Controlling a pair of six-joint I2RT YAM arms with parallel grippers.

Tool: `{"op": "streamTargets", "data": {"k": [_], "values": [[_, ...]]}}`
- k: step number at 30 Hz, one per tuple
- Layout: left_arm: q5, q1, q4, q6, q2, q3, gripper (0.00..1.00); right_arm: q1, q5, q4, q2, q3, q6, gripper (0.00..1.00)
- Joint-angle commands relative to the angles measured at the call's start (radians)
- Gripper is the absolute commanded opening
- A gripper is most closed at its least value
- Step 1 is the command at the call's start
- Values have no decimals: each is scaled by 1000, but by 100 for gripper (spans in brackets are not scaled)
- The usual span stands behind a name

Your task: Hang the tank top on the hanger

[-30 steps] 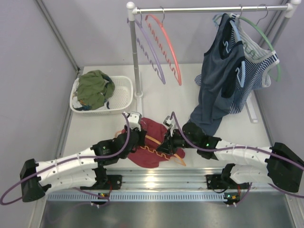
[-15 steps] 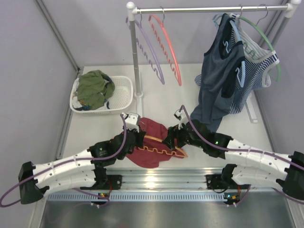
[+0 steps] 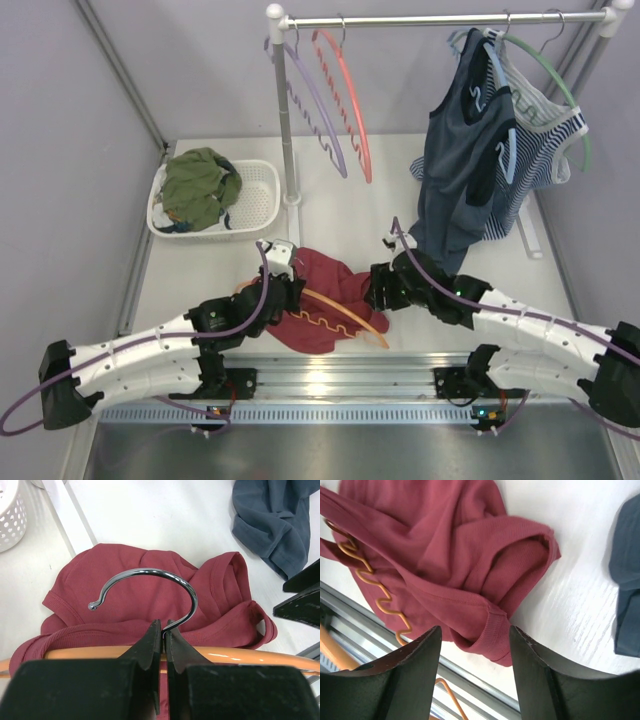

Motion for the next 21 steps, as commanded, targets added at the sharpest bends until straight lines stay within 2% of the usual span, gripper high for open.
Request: {"op": "streamTargets", "data": {"k": [1, 4, 7, 11, 12, 17, 21], "values": [[-13, -3, 37, 10, -12, 9, 0, -10, -68, 12, 61, -1, 6, 56], [-21, -3, 39, 8, -12, 10, 0, -10, -79, 34, 97, -18, 9, 55], [-30, -3, 42, 7, -15, 12, 0, -10, -79, 46, 126, -30, 7, 50], [-54, -3, 47, 2, -9, 21, 0, -8, -77, 46, 134, -44, 12, 33], [-71, -3, 48, 1, -8, 27, 0, -8, -65, 35, 129, -55, 16, 26], [-147, -3, 54, -19, 3, 44, 0, -8, -38, 0, 66, -87, 35, 3], [-202, -3, 59, -33, 15, 56, 0, -8, -5, -35, 2, -107, 55, 0]]}}
